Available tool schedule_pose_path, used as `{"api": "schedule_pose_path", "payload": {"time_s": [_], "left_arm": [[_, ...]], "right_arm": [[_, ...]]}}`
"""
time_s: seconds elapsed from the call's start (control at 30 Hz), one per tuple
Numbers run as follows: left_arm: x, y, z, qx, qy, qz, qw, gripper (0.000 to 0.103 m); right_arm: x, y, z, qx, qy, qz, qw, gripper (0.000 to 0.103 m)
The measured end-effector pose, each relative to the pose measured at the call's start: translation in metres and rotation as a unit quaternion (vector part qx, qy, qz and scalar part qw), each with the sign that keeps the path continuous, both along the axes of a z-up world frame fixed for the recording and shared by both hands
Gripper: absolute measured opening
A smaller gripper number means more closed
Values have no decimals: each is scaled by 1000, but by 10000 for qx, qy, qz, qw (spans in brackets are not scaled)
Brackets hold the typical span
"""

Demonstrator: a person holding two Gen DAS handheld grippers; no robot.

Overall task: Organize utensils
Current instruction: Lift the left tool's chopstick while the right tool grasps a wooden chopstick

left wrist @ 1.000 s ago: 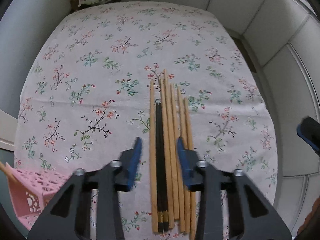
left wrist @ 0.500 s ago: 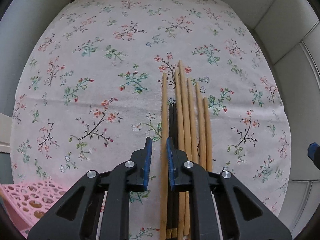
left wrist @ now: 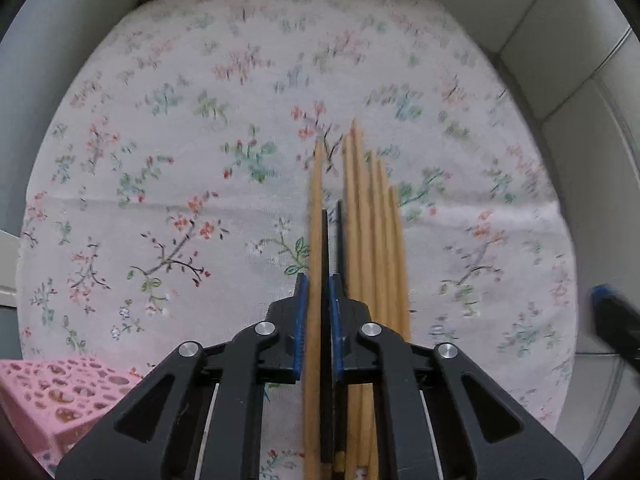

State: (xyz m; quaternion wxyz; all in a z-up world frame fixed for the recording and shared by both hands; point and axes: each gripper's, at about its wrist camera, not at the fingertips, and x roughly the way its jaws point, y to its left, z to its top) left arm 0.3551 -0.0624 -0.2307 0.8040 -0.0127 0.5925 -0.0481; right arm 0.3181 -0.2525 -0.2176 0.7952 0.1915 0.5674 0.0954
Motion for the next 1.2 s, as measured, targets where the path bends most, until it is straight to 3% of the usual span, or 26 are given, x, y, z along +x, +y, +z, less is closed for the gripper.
{"api": "schedule_pose_path", "payload": {"time_s": [0.07, 0.2, 0.33, 0.4, 0.47, 0.53, 0.57, 0.83, 1.0, 1.1, 1.2], "left_arm": [[-8, -1, 15, -292, -120, -24, 9995, 0], [-21, -6, 28, -429, -276, -237, 9984, 0], [-15, 4, 14, 16, -179, -122, 9998, 0], [-12, 5, 10, -10, -82, -121, 9999, 0], [-11, 7, 9, -55, -44, -127, 9999, 7], [-10, 5, 5, -75, 48, -175, 9998, 20], [-10, 3, 2, -59, 99, -173, 9998, 21], [1, 3, -14, 197, 222, -39, 9996, 20], [3, 0, -20, 404, 270, -237, 9985, 20], [6, -12, -23, 567, 198, -505, 9969, 7], [7, -21, -25, 701, 141, -580, 9958, 6]], "right_arm": [[2, -1, -6, -22, 74, -6, 10000, 29], [4, 5, -18, -98, 232, 126, 9996, 26], [4, 11, -25, -190, 351, 178, 9990, 26], [4, 10, -21, -128, 307, 167, 9993, 28], [3, 9, -18, -122, 266, 136, 9995, 28], [4, 8, -17, -91, 257, 132, 9995, 28], [4, 8, -17, -86, 262, 131, 9995, 28], [4, 4, -15, -38, 235, 107, 9997, 28], [4, 4, -15, -15, 250, 105, 9996, 28], [5, 7, -16, -3, 263, 149, 9995, 28], [5, 9, -19, -58, 289, 205, 9994, 28]]}}
